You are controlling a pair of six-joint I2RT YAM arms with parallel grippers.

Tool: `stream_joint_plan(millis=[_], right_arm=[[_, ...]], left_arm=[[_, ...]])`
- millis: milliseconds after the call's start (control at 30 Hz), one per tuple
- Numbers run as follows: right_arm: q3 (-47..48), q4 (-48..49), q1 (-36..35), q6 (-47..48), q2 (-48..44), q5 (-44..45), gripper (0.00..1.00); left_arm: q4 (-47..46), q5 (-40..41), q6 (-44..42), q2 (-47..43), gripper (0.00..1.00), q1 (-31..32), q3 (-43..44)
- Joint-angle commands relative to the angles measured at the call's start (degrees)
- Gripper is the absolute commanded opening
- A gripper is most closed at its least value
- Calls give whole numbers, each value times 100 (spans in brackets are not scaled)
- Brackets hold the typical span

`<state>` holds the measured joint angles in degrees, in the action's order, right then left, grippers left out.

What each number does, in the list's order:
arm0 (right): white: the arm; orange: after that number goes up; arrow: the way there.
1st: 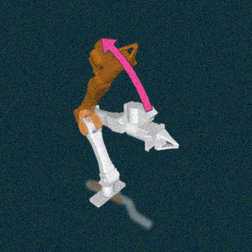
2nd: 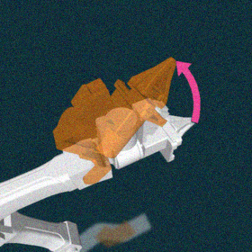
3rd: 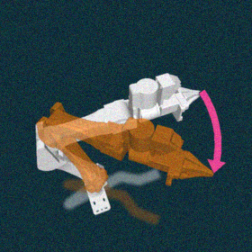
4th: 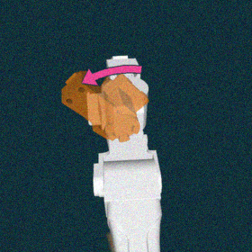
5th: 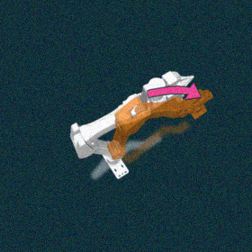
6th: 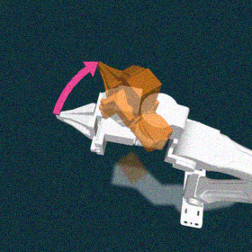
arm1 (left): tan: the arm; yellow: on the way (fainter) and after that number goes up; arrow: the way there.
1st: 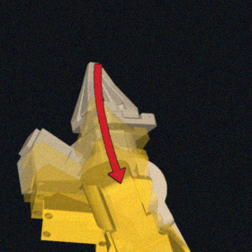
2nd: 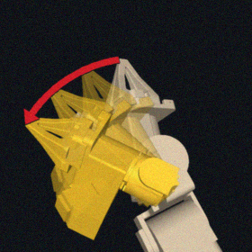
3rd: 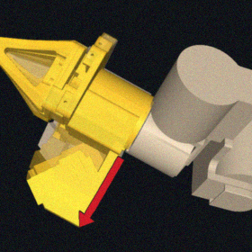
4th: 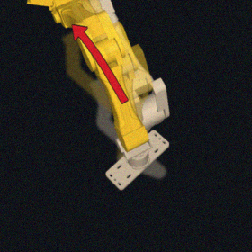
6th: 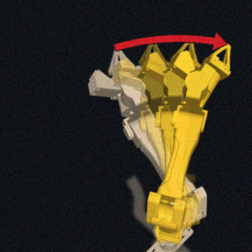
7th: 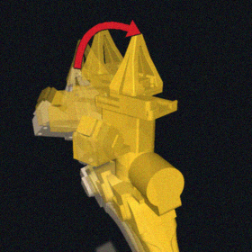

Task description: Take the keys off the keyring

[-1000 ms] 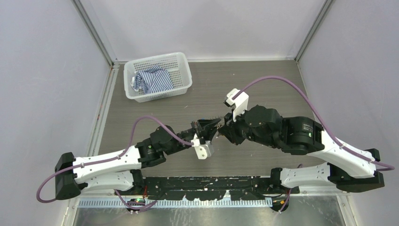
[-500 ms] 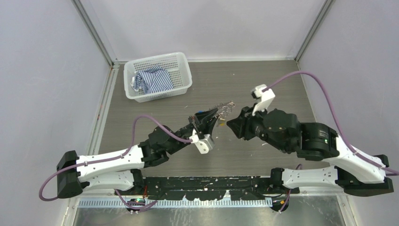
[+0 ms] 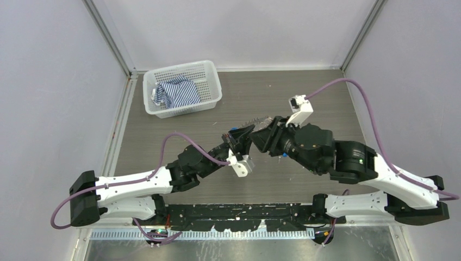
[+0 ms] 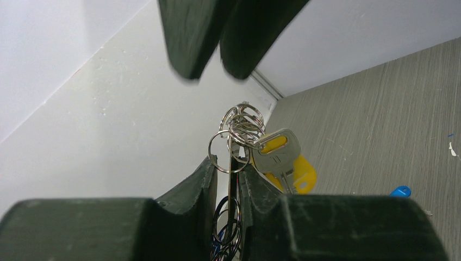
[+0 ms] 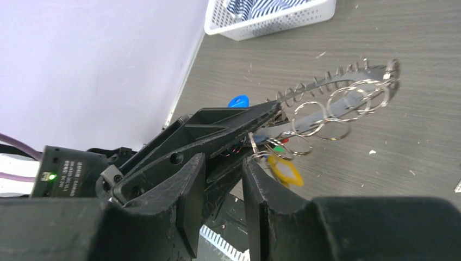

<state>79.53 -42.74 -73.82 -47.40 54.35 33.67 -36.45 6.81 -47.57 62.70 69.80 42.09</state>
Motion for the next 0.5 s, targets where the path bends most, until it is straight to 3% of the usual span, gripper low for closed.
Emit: stream_joint_plan(millis=[0, 467], right_arm=[[279, 90, -18, -451, 84, 33, 36], [375, -608, -13, -878, 62, 378, 33]], left_arm=[[-654, -83, -140, -17, 0, 29, 335], [-606, -110, -168, 23, 0, 25, 378]])
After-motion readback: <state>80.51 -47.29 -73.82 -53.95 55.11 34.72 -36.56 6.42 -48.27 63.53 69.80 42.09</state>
